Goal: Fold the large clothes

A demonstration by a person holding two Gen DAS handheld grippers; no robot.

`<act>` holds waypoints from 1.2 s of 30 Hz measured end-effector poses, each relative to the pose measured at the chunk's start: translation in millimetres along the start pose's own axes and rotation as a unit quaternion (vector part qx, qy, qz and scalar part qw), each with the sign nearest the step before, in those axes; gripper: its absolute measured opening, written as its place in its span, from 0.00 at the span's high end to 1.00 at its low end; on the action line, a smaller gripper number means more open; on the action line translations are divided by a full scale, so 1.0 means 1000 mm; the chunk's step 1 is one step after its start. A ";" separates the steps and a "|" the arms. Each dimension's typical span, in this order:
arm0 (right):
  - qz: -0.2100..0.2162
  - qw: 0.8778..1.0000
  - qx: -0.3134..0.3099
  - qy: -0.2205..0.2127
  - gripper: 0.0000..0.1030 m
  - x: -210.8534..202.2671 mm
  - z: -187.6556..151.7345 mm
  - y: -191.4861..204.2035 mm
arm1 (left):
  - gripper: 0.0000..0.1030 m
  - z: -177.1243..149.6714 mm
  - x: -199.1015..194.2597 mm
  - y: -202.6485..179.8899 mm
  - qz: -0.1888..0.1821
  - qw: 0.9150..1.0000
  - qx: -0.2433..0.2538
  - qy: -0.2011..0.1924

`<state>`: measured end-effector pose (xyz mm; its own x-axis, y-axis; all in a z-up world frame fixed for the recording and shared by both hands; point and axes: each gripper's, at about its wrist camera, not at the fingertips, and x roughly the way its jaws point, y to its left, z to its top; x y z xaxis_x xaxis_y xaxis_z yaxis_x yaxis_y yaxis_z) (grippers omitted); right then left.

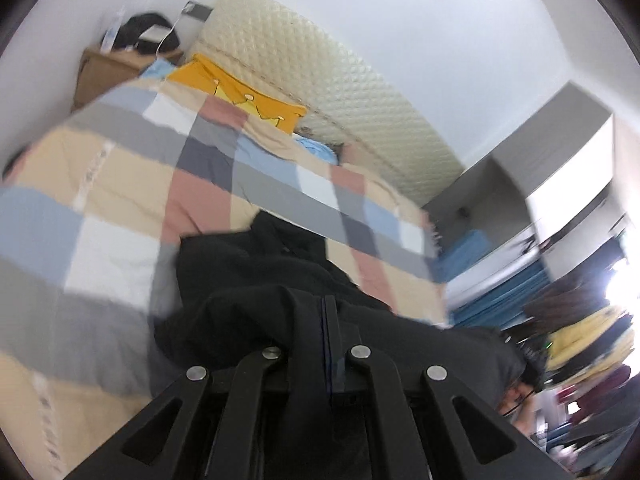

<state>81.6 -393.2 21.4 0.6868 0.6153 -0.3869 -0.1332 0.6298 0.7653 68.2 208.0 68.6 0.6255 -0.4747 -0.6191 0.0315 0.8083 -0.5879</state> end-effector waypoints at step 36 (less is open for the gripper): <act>-0.317 0.934 0.118 0.117 0.87 0.351 0.080 -0.188 | 0.93 0.111 0.383 0.107 0.271 0.950 -0.086 0.131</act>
<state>405.1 -333.4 -216.8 0.3947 0.2588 -0.8816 0.4280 0.7973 0.4257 397.1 151.1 -173.5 0.2975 -0.0938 -0.9501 -0.3817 0.9005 -0.2084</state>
